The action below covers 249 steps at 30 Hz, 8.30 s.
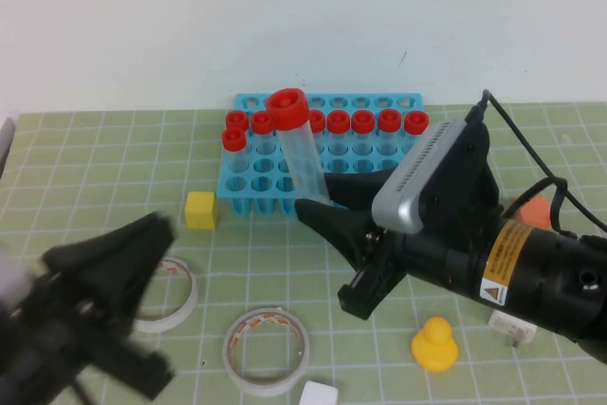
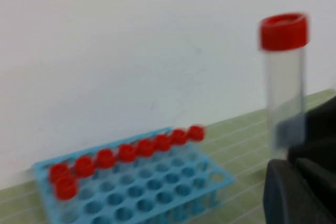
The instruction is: Place the test tubes
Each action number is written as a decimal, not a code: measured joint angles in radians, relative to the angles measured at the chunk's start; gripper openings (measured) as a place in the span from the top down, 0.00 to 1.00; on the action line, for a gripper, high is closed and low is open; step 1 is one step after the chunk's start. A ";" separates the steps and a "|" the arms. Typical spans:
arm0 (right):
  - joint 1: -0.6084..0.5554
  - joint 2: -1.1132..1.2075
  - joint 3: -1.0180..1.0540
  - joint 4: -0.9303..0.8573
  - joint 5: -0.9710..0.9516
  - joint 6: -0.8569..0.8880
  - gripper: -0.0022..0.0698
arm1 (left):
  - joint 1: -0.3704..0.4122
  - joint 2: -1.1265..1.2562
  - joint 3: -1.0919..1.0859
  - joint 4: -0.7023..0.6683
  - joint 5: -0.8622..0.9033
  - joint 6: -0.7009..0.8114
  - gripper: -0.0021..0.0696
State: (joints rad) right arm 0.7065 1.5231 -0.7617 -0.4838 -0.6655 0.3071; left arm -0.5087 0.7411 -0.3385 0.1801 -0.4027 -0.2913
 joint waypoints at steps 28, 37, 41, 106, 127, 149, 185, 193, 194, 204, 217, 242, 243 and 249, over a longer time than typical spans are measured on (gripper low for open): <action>0.002 0.000 0.088 -0.178 -0.065 0.080 0.65 | -0.071 0.335 -0.123 0.042 -0.293 -0.317 0.52; 0.002 0.000 0.090 -0.186 -0.067 0.079 0.65 | -0.071 0.335 -0.125 0.100 -0.309 -0.329 0.44; 0.002 0.000 0.090 -0.193 -0.067 0.079 0.65 | -0.071 0.335 -0.125 0.106 -0.302 -0.361 0.25; 0.007 -1.011 0.090 0.051 1.408 -0.231 0.97 | -0.071 0.731 -0.506 0.037 -0.280 0.167 0.61; 0.007 -1.349 0.090 0.438 1.633 -0.525 0.97 | 0.164 1.120 -0.697 0.053 -0.341 0.108 0.61; 0.007 -1.349 0.090 0.438 1.678 -0.525 0.97 | 0.169 1.301 -0.802 -0.138 -0.420 0.139 0.61; 0.007 -1.349 0.090 0.438 1.678 -0.525 0.97 | 0.169 1.334 -0.840 -0.114 -0.356 0.108 0.61; 0.007 -1.349 0.090 0.438 1.678 -0.525 0.97 | 0.169 1.334 -0.840 -0.132 -0.330 0.108 0.61; 0.007 -1.349 0.090 0.438 1.678 -0.525 0.97 | 0.169 1.334 -0.840 -0.132 -0.318 0.108 0.61; 0.007 -1.349 0.090 0.438 1.678 -0.525 0.97 | 0.169 1.334 -0.840 -0.107 -0.284 0.133 0.58; 0.007 -1.349 0.090 0.438 1.678 -0.525 0.97 | 0.169 1.224 -0.840 -0.098 -0.199 0.088 0.27; 0.007 -1.349 0.090 0.438 1.678 -0.525 0.97 | 0.169 0.382 -0.840 -0.093 0.295 0.440 0.97; 0.007 -1.349 0.090 0.438 1.678 -0.525 0.97 | 0.169 0.357 -0.840 -0.093 0.321 0.440 0.97; 0.007 -1.349 0.090 0.438 1.678 -0.525 0.97 | 0.169 0.207 -0.785 -0.122 0.370 0.436 0.97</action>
State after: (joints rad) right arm 0.7131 0.1744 -0.6718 -0.0458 1.0126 -0.2178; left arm -0.3395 0.9484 -1.1235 0.0584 -0.0324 0.1449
